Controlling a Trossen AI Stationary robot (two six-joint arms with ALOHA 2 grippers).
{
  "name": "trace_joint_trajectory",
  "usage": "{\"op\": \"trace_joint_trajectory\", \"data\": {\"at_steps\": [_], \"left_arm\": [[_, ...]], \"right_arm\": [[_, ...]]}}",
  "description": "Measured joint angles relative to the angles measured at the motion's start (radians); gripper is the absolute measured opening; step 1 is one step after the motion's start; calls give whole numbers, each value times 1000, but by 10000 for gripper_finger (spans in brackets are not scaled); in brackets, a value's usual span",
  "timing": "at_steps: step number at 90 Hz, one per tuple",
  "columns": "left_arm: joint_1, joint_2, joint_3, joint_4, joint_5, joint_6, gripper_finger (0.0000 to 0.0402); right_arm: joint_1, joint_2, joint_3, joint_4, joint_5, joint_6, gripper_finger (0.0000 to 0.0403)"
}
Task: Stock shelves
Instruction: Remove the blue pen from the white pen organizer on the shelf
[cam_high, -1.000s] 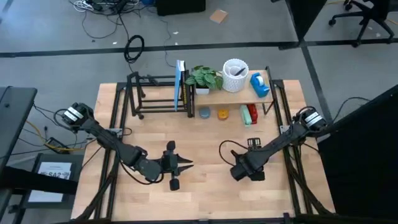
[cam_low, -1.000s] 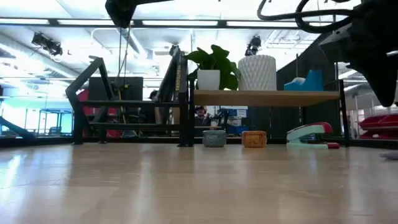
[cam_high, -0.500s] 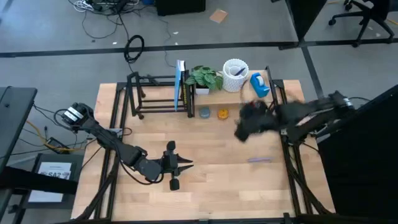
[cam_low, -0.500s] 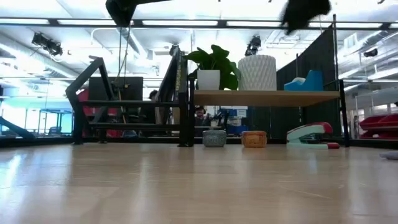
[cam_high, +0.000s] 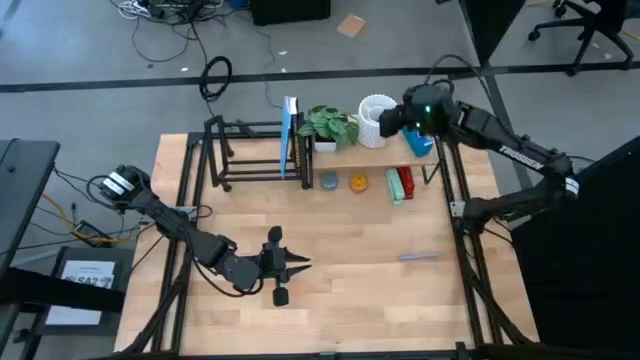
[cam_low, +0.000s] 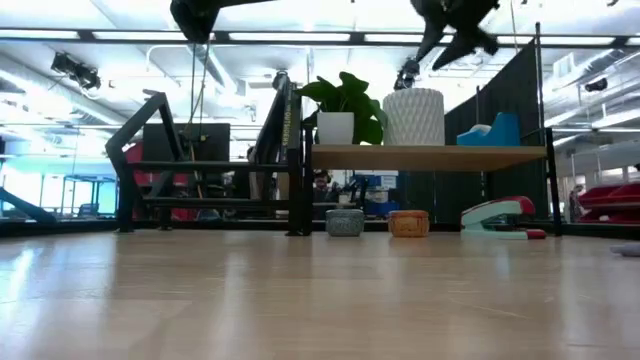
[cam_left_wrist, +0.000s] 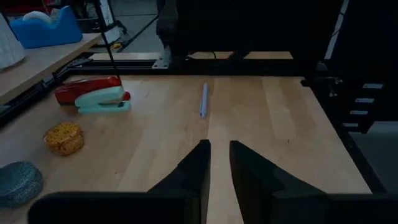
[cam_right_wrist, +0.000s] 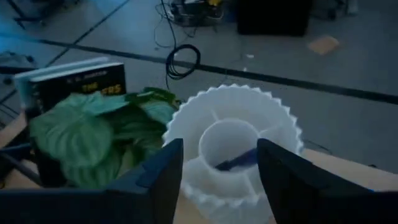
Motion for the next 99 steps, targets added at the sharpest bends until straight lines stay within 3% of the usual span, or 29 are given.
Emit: {"op": "trace_joint_trajectory", "data": {"at_steps": [19, 34, 68, 99], "left_arm": [[0, 0, 0, 0, 0, 0, 41], [0, 0, 0, 0, 0, 0, 41], [0, 0, 0, 0, 0, 0, 41], [0, 0, 0, 0, 0, 0, 41]], "right_arm": [[-106, 47, 0, -7, -122, 20, 250], [-121, 79, 0, -14, -153, 26, 257], [-126, 96, 0, -30, -237, 25, 195], [-126, 94, 0, -83, -237, 14, 99]]}}
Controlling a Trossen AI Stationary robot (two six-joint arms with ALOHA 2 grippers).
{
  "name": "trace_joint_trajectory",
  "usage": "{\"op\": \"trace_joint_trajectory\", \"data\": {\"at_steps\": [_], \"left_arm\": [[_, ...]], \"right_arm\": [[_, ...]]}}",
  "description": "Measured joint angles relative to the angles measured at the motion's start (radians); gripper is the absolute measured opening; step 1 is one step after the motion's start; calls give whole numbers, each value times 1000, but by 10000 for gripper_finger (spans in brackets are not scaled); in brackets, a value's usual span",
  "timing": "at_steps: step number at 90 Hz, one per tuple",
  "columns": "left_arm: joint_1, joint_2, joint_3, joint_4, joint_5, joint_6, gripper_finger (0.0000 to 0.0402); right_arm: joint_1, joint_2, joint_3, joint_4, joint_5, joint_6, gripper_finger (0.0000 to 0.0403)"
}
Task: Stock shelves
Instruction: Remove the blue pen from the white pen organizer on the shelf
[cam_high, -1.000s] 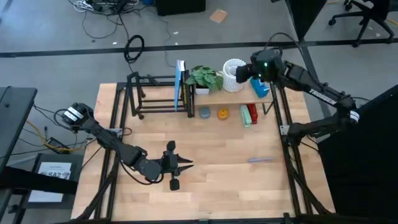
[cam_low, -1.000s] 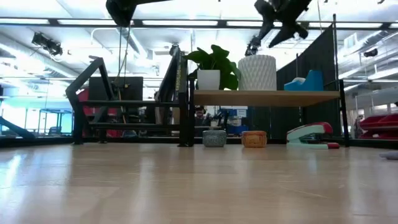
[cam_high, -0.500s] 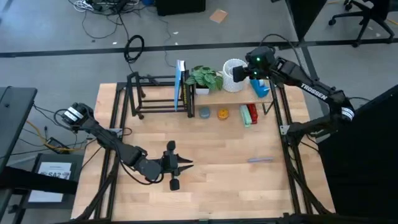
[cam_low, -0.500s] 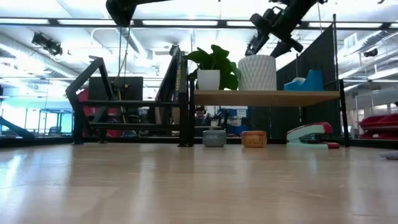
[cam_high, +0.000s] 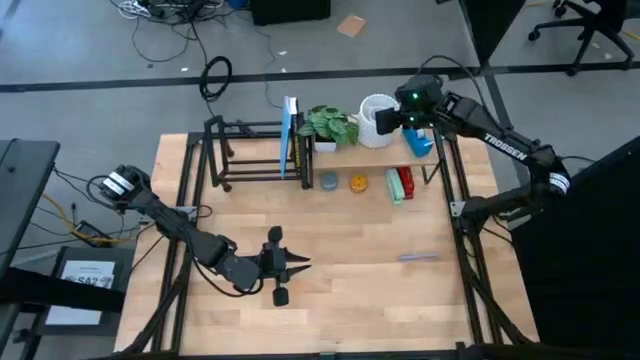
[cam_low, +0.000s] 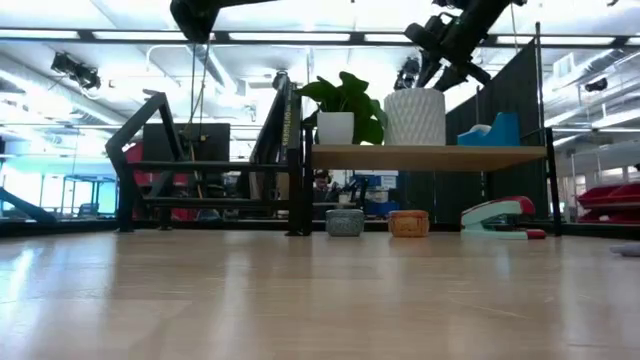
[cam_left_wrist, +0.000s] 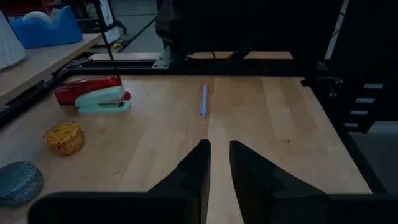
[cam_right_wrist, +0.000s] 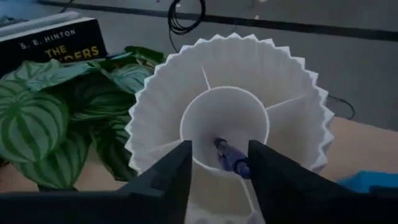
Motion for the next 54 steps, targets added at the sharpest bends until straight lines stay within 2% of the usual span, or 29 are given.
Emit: {"op": "trace_joint_trajectory", "data": {"at_steps": [21, 42, 54], "left_arm": [[0, 0, 0, 0, 0, 0, 41], [0, 0, 0, 0, 0, 0, 41], [0, 0, 0, 0, 0, 0, 41]], "right_arm": [[0, 0, 0, -3, -26, -19, 11], [0, -3, 1, 16, -27, -25, 3], [0, -10, 45, 17, -27, -47, 1]]}}
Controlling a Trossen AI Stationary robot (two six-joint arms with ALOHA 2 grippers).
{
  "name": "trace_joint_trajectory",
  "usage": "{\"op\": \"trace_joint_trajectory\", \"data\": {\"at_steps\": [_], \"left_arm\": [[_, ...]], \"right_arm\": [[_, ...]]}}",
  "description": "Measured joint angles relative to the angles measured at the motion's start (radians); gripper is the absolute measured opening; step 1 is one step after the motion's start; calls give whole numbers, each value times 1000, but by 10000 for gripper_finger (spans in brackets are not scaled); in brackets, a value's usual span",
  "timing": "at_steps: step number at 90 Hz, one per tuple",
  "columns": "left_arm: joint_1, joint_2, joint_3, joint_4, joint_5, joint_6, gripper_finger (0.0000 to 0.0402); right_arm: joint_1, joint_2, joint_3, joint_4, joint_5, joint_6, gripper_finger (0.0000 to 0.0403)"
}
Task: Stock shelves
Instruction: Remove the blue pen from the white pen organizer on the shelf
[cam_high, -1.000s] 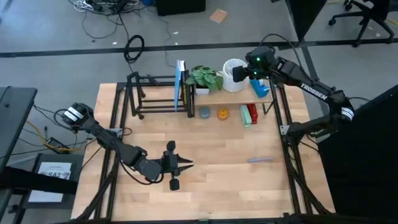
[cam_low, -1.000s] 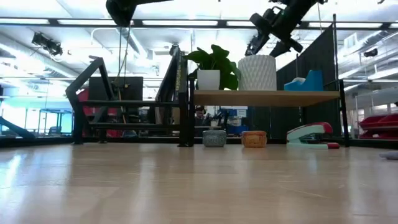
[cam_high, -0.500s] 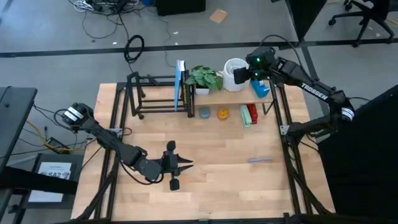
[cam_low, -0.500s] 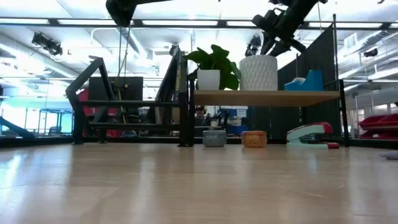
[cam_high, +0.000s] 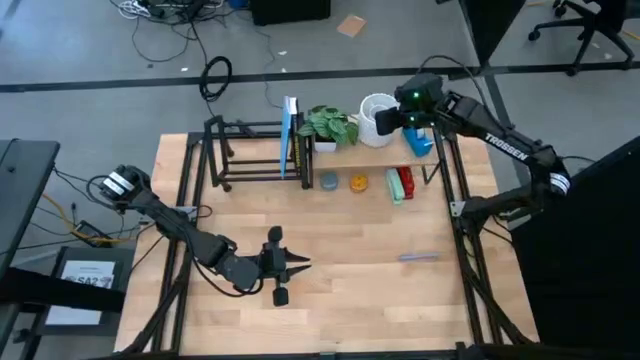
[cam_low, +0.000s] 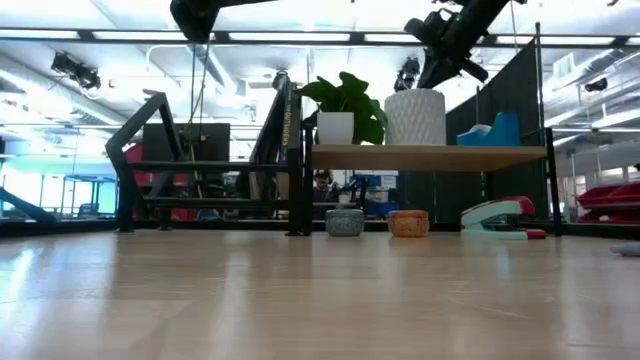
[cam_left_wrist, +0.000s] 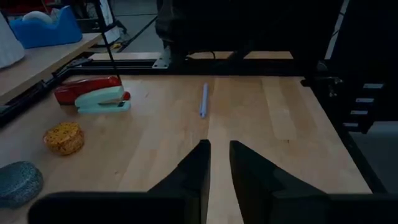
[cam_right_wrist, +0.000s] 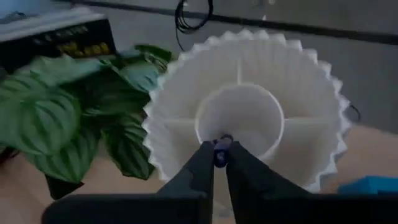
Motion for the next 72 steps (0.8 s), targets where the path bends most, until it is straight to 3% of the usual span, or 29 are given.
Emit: {"op": "trace_joint_trajectory", "data": {"at_steps": [25, 53, 62, 72], "left_arm": [[0, 0, 0, 0, 0, 0, 41], [0, 0, 0, 0, 0, 5, 41], [0, 0, 0, 3, 0, 14, 41], [1, 0, 0, 23, 0, 27, 41]], "right_arm": [[66, 0, 193, -20, 28, -98, 0], [487, 6, 448, -115, 241, -211, 1], [612, 32, 469, -220, 247, -132, 1], [709, 98, 474, -452, 210, 29, 0]]}}
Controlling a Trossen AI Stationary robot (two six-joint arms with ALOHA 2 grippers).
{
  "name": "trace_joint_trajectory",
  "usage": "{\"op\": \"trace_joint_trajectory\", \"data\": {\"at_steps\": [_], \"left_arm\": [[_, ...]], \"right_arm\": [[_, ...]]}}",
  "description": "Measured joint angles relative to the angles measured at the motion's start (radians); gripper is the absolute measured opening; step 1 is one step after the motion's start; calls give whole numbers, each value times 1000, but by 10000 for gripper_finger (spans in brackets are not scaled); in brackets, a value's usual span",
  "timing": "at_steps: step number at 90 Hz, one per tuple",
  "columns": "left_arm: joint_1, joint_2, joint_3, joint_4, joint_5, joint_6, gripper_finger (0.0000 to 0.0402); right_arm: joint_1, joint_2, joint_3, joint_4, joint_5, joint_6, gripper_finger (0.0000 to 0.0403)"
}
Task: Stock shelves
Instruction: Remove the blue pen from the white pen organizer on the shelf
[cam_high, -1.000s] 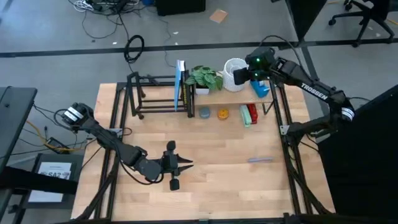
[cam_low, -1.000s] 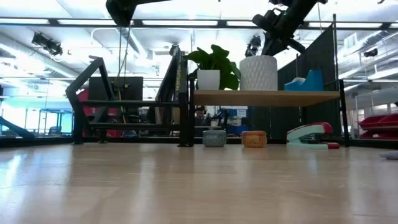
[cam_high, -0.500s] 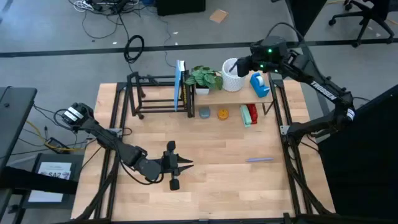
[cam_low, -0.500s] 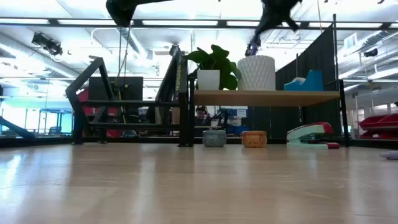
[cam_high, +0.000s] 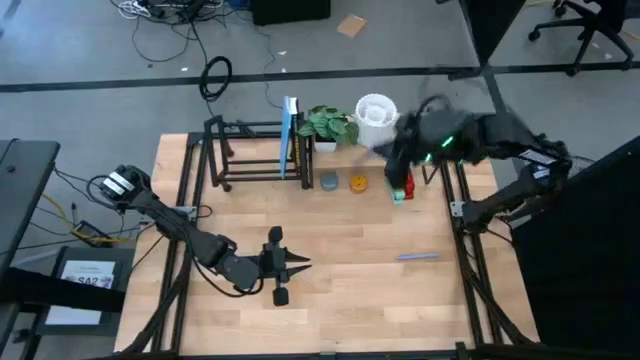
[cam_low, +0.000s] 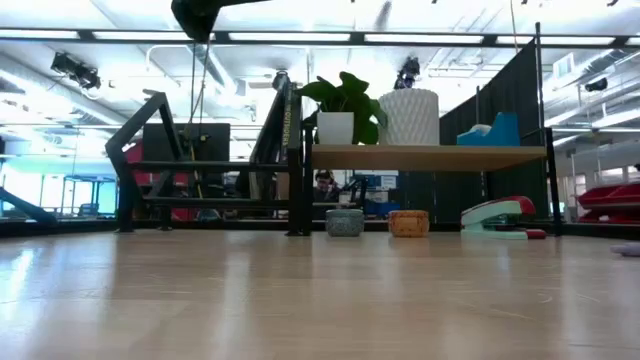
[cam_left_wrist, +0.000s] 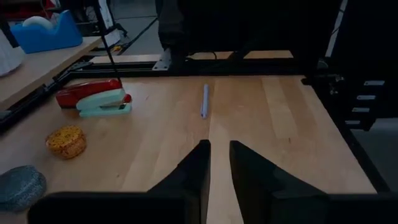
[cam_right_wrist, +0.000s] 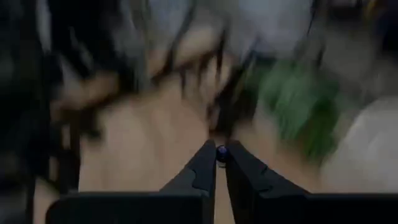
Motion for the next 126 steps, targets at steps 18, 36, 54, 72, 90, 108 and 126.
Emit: {"op": "trace_joint_trajectory", "data": {"at_steps": [18, 36, 54, 72, 90, 108, 126], "left_arm": [[15, 0, 0, 33, 0, 3, 41], [19, 0, 0, 37, 0, 0, 41], [10, 0, 0, 31, 5, -1, 41], [10, 0, 0, 28, 6, -4, 41], [10, 0, 0, 26, 9, -5, 41], [10, 0, 0, 27, 9, -4, 41], [10, 0, 0, 27, 9, -3, 41]], "right_arm": [[60, 201, -5, -395, -176, 210, 0], [99, 394, -60, -283, -420, 95, 0], [121, 582, -90, -342, -451, -9, 0], [134, 698, -94, -379, -434, -92, 0], [146, 708, -150, -366, -408, -136, 0], [164, 704, -228, -355, -396, -144, 0], [177, 702, -304, -328, -397, -147, 0]]}}
